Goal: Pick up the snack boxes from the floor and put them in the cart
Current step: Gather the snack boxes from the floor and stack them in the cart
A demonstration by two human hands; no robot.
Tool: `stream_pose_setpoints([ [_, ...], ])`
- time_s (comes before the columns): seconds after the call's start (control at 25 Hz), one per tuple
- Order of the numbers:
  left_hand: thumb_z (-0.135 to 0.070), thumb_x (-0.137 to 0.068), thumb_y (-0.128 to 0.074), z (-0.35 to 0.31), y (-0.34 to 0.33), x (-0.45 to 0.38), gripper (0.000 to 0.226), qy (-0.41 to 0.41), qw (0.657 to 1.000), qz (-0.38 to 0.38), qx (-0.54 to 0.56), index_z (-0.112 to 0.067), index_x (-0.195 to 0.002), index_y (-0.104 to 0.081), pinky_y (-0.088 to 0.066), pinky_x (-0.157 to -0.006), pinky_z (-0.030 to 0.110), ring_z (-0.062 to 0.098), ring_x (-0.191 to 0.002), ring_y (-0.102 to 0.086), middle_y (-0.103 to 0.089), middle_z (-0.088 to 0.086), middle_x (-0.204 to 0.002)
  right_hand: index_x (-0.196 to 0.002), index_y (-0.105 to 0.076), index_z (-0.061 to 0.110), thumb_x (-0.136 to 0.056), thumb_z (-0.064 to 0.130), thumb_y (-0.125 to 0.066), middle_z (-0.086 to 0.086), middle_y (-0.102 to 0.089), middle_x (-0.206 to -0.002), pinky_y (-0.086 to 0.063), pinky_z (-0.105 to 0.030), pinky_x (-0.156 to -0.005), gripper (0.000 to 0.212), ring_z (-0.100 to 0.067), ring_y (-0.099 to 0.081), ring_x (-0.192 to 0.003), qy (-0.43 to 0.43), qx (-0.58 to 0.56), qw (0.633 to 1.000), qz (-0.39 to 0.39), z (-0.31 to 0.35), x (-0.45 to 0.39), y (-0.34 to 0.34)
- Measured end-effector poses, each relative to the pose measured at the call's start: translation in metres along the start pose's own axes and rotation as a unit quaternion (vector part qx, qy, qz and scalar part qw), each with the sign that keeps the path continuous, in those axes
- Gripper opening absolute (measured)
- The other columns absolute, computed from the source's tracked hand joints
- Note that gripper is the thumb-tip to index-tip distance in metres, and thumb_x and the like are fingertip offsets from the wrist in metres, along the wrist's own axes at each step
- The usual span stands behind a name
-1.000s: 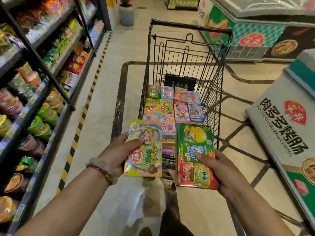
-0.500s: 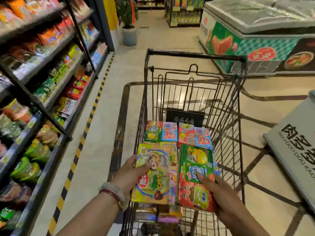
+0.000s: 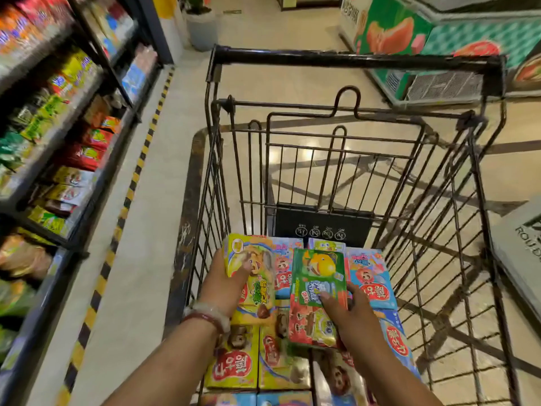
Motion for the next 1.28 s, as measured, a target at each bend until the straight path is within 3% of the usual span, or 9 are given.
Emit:
stream_pose_setpoints([
  [0.2,-0.031,-0.092,-0.059,0.008,-0.013,-0.043,0.044,0.031,0.982,-0.078,-0.169,-0.01,-0.128,-0.043,-0.03,-0.071,0.024,0.027,-0.109,-0.053,-0.056,0.003,-0.115,-0.146,-0.031,0.015,-0.093,0.033,-0.058,-0.006,-0.044,-0.142,-0.032,-0.025,-0.095,0.062,-0.021,-0.04,-0.127,0.084,0.158,0.984,-0.012,0.005,-0.05,-0.035],
  [0.32,-0.031,-0.093,-0.056,0.006,-0.021,-0.051,0.055,-0.03,0.948,-0.086,-0.306,-0.009,-0.14,-0.036,-0.024,-0.091,0.025,0.028,-0.126,-0.041,-0.048,0.01,-0.135,-0.143,-0.035,0.003,-0.096,0.032,-0.052,-0.019,-0.041,-0.143,-0.028,-0.036,-0.107,0.058,-0.033,-0.035,-0.133,0.116,0.305,0.942,-0.075,0.009,-0.057,-0.048],
  [0.44,-0.03,-0.096,-0.048,0.003,-0.029,-0.05,0.056,-0.113,0.873,-0.073,-0.469,-0.018,-0.146,-0.028,-0.013,-0.113,0.031,0.024,-0.14,-0.023,-0.027,0.007,-0.152,-0.125,-0.057,0.005,-0.082,0.033,-0.053,-0.02,-0.058,-0.124,-0.047,-0.047,-0.092,0.052,-0.034,-0.051,-0.115,0.242,0.419,0.864,-0.138,0.023,-0.055,-0.057],
  [0.56,-0.028,-0.095,-0.036,0.0,-0.04,-0.034,0.027,-0.139,0.808,-0.031,-0.571,-0.026,-0.116,-0.053,-0.019,-0.11,0.034,0.02,-0.126,-0.043,-0.052,-0.001,-0.132,-0.116,-0.063,0.011,-0.085,0.034,-0.039,-0.011,-0.061,-0.118,-0.052,-0.04,-0.085,0.046,-0.032,-0.058,-0.108,0.307,0.473,0.823,-0.065,0.029,-0.047,-0.083],
  [0.64,-0.028,-0.097,-0.031,0.015,-0.046,-0.036,0.036,-0.105,0.809,0.011,-0.578,-0.02,-0.13,-0.045,-0.022,-0.11,0.034,0.022,-0.135,-0.035,-0.042,0.004,-0.143,-0.113,-0.067,0.011,-0.085,0.035,-0.036,-0.012,-0.063,-0.117,-0.053,-0.04,-0.086,0.048,-0.033,-0.06,-0.109,0.296,0.496,0.815,-0.04,0.032,-0.052,-0.096],
  [0.72,-0.027,-0.1,-0.028,0.025,-0.051,-0.048,0.051,-0.08,0.825,0.042,-0.557,-0.022,-0.15,-0.018,-0.012,-0.117,0.038,0.023,-0.146,-0.007,-0.011,0.004,-0.159,-0.108,-0.07,0.007,-0.084,0.034,-0.037,-0.015,-0.067,-0.112,-0.052,-0.042,-0.088,0.048,-0.034,-0.062,-0.107,0.279,0.519,0.807,-0.036,0.037,-0.068,-0.102],
  [0.8,-0.027,-0.101,-0.027,0.026,-0.054,-0.057,0.054,-0.09,0.834,0.059,-0.541,-0.027,-0.151,-0.007,-0.004,-0.119,0.039,0.022,-0.147,0.004,0.001,0.001,-0.16,-0.108,-0.069,0.004,-0.084,0.032,-0.038,-0.017,-0.066,-0.11,-0.05,-0.045,-0.091,0.048,-0.035,-0.06,-0.106,0.282,0.514,0.809,-0.043,0.043,-0.081,-0.105],
  [1.16,-0.029,-0.102,-0.025,0.03,-0.05,-0.06,0.052,-0.113,0.852,0.047,-0.51,-0.031,-0.151,-0.009,0.002,-0.117,0.035,0.017,-0.146,0.005,0.002,-0.004,-0.16,-0.119,-0.061,0.003,-0.087,0.033,-0.046,-0.019,-0.059,-0.122,-0.048,-0.051,-0.097,0.046,-0.041,-0.055,-0.117,0.277,0.488,0.828,-0.011,0.035,-0.088,-0.107],
  [1.28,-0.028,-0.101,-0.026,0.029,-0.05,-0.056,0.051,-0.117,0.857,0.042,-0.5,-0.03,-0.151,-0.012,0.002,-0.117,0.036,0.017,-0.146,0.005,0.001,-0.004,-0.16,-0.147,-0.034,0.013,-0.101,0.038,-0.033,-0.009,-0.026,-0.155,-0.019,-0.041,-0.118,0.052,-0.029,-0.016,-0.145,0.245,0.494,0.834,0.017,0.039,-0.087,-0.103],
])
Point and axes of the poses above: each hand's wrist, its own x-axis away from the middle knuckle, its own y-axis out of the back of the hand, z = x × y, the point moved 7 cm from there along -x, towards the middle knuckle
